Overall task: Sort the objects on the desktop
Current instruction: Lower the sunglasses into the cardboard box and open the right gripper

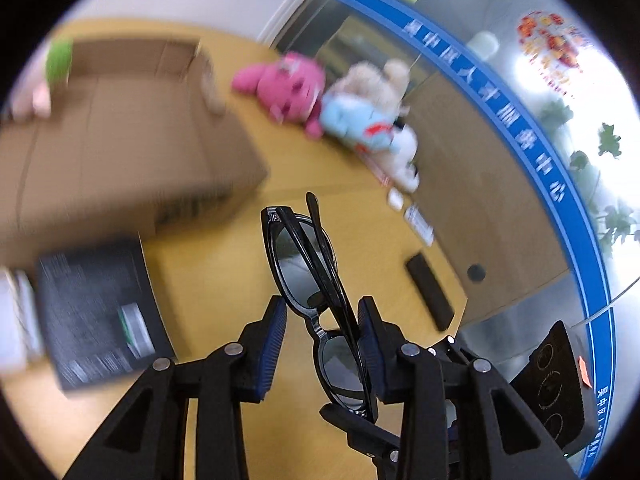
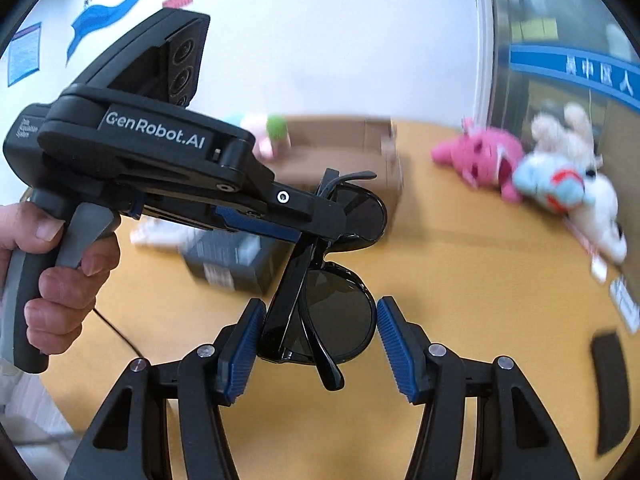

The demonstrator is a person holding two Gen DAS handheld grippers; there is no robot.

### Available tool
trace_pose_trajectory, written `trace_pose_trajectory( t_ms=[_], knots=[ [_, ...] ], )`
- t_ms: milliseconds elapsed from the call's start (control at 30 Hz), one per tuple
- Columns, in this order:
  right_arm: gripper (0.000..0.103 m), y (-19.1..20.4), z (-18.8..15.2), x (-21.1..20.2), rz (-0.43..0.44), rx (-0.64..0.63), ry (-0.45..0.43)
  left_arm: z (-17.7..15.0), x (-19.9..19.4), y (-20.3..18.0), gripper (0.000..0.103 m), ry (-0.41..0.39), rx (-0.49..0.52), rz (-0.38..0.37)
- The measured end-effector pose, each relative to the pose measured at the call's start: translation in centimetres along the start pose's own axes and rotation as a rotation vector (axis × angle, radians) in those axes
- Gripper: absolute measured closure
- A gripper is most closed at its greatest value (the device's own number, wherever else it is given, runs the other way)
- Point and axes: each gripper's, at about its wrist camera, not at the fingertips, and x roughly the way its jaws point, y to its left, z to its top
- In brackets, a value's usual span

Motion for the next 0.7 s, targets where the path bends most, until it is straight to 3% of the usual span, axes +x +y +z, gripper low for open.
trace_pose_trajectory(
  t_ms=[167, 367, 533, 700],
  knots=[
    [0.047, 0.5, 7.9, 1.3, -0.005, -0.06, -0.094, 6.8, -3.4, -0.1, 0.067, -0.081, 0.063, 0.042],
    [0.047, -0.2, 18.2, 6.2, 0.05, -0.066, -0.13, 16.5, -7.1, 2.4, 0.067, -0.134, 0.078, 0.086],
    [0.047, -1.2, 24.9, 12.7, 0.091, -0.053, -0.098, 23.6, -7.6, 7.0, 0.067, -0.118, 0.049, 0.11],
    [0.047, -2.6, 27.1, 20.9, 0.112, -0.026, 0.013, 27.1, -3.0, 14.3, 0.067, -0.035, -0.056, 0.109]
  ],
)
